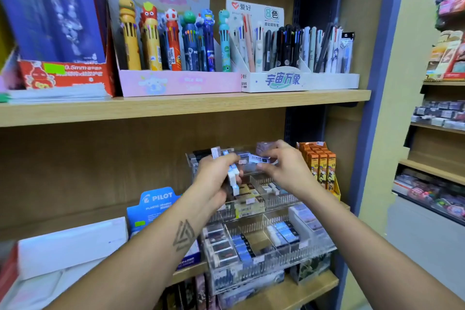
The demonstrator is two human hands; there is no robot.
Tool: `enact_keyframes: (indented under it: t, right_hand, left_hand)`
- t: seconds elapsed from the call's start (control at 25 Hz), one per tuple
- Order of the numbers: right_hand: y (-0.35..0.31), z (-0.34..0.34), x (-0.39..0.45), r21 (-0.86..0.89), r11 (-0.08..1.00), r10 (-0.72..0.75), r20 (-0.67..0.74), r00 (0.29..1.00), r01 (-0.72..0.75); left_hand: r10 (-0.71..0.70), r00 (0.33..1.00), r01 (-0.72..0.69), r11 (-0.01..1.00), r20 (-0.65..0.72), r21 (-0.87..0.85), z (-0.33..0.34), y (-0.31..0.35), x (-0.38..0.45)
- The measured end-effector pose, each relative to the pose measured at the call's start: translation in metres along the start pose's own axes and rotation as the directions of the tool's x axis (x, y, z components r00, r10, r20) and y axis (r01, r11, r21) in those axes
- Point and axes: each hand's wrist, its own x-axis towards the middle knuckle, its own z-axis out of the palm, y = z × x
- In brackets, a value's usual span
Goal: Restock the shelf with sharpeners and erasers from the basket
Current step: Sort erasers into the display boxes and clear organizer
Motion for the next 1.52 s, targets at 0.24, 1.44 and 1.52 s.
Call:
enact_keyframes:
  t: [0.24, 1.44, 1.52]
  right_hand:
    - [0.002, 0.025, 0.086, -0.279, 0.945, 0.19, 0.05, 0.98, -0.169]
    - [-0.014, 0.001, -0.006, 0.806, 0.529, -0.121, 0.382, 0.916, -0.266]
    - [-0.015, 0.0, -0.01, 0.797, 0.55, -0.152, 0.388, 0.909, -0.249]
  left_hand:
    - [-0.297, 0.943, 0.317, 0.939, 0.15, -0.134, -0.023, 0.027, 0.019]
    - [-0.252, 0.828, 0.351, 0.93, 0.501, -0.113, -0.045, -0.023, 0.003]
    - [-0.251, 0.828, 0.356, 0.926, 0.501, -0.124, -0.042, -0.023, -0.001]
